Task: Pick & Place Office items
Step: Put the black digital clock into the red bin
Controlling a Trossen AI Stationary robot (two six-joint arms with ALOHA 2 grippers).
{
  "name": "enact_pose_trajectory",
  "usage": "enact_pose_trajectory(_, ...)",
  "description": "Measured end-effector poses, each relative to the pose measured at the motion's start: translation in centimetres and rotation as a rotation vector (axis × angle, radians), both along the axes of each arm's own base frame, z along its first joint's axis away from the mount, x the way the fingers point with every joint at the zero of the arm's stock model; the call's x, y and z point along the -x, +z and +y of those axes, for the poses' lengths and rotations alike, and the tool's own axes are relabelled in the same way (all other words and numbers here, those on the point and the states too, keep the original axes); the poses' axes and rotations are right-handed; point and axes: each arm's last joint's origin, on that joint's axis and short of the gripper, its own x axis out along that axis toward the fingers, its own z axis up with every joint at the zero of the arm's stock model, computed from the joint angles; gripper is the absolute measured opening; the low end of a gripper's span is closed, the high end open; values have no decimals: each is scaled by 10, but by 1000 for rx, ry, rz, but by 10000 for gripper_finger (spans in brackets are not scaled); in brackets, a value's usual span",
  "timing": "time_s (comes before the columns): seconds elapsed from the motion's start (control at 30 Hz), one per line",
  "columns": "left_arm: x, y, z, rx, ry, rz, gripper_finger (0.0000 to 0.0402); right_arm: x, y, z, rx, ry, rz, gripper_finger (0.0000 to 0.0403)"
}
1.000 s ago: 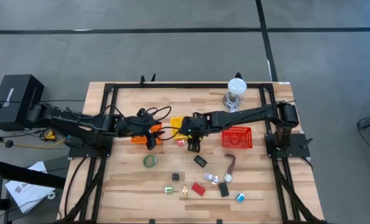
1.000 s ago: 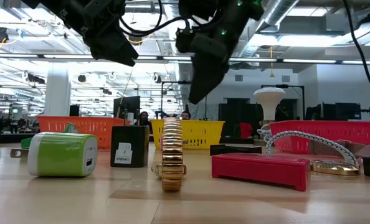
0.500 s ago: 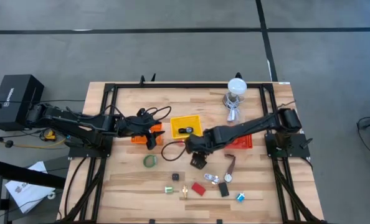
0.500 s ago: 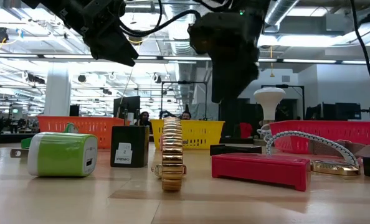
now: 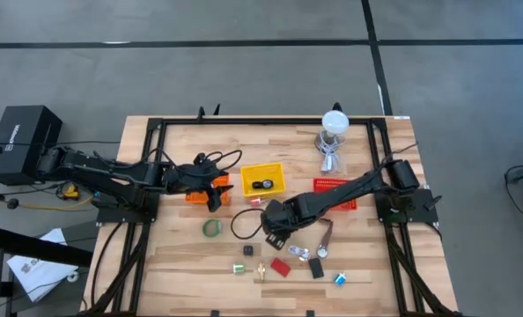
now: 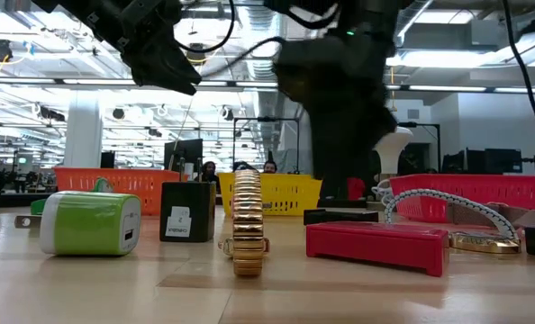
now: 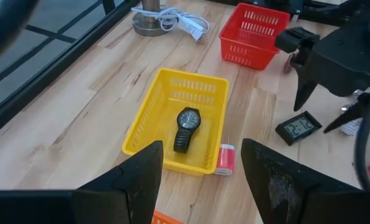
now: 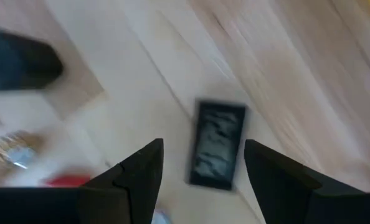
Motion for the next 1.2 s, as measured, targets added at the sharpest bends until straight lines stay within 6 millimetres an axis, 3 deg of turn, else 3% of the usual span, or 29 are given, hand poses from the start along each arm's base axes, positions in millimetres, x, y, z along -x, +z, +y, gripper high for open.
enact_pose_trajectory(0.23, 0, 1, 0, 1, 0, -9, 213, 0, -17, 0, 15, -28, 73, 214)
enact_pose_trajectory(1.2, 0, 0, 0, 0, -1, -10, 213, 1, -16, 0, 17, -24, 83, 214)
